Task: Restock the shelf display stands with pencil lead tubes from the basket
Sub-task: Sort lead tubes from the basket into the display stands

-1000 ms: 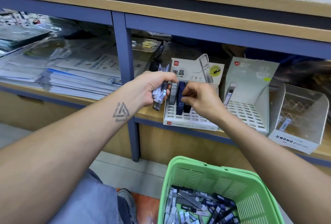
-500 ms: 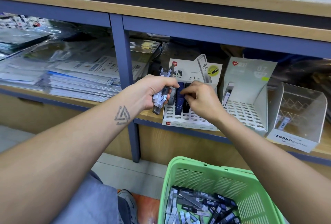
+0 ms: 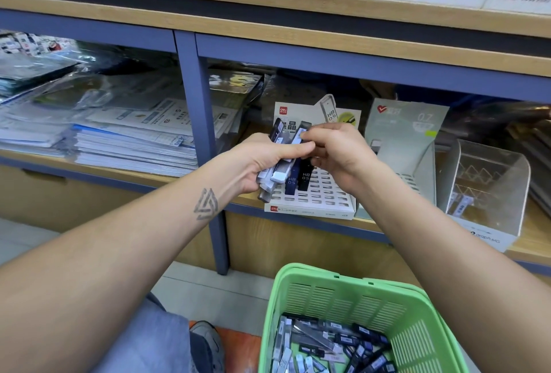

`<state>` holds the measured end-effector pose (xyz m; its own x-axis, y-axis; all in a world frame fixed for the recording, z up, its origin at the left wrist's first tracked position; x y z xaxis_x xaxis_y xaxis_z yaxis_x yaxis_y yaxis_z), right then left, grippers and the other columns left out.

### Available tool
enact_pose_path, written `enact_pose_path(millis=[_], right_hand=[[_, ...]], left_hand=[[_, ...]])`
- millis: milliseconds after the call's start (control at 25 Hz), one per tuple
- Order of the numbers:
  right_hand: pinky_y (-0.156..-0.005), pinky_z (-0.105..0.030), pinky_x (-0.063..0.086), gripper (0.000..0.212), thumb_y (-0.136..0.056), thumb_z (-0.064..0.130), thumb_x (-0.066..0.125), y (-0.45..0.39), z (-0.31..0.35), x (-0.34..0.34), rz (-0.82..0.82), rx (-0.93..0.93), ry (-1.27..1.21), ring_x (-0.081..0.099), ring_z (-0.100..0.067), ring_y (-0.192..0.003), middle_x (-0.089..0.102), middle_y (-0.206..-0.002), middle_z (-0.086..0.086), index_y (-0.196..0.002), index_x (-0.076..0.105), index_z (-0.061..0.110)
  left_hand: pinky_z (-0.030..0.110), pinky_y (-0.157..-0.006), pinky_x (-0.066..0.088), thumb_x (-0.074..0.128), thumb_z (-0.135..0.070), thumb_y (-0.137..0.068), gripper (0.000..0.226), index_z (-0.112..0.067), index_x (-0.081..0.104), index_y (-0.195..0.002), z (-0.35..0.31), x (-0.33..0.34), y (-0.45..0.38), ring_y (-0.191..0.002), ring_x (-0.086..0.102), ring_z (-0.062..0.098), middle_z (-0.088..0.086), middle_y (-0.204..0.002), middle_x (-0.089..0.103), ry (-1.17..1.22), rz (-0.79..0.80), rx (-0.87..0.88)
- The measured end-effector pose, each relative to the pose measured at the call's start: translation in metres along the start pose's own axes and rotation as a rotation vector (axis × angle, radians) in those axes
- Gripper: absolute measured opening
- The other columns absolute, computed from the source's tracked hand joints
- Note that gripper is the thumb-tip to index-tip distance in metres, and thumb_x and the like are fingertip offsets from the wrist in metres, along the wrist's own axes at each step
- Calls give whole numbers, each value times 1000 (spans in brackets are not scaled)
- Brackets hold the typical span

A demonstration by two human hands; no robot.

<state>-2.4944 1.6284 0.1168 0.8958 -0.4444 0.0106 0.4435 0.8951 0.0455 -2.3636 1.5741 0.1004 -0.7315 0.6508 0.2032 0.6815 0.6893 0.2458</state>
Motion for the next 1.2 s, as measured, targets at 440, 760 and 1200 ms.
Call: enact_pose_path(millis=[440, 760, 1200], right_hand=[[-50, -29, 53, 19, -99, 10, 62, 12, 3, -47, 117, -75, 28, 61, -22, -55, 62, -66, -11, -115, 66, 0], [-53, -26, 56, 20, -88, 9, 76, 19, 4, -115, 128, -60, 82, 70, -24, -63, 73, -78, -15, -106, 73, 1], [-73, -23, 58, 29, -89, -5, 70, -5, -4, -226, -312, -164, -318, 72, -19, -73, 72, -94, -18, -116, 60, -7]], left_hand=[[18, -39, 40, 83, -14, -81, 23, -5, 69, -96, -10, 14, -17, -42, 49, 10, 12, -79, 68, 78, -117, 74], [24, -41, 42, 84, 5, -74, 22, 3, 66, -87, -23, 60, -35, -41, 52, 14, 10, -64, 71, -123, -258, 256], [27, -42, 48, 77, 13, -74, 32, -1, 55, -93, 11, 125, -77, -36, 54, 16, 13, -65, 61, -359, -257, 87]])
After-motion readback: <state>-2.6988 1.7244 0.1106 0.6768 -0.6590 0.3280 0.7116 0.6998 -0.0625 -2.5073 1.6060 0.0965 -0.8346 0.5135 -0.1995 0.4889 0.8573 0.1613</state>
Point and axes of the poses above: each hand's wrist, its own y-axis away from the middle knuckle, its own x-axis out of the palm, z = x × y, the point moved 5 cm from there along -y, towards the middle knuckle
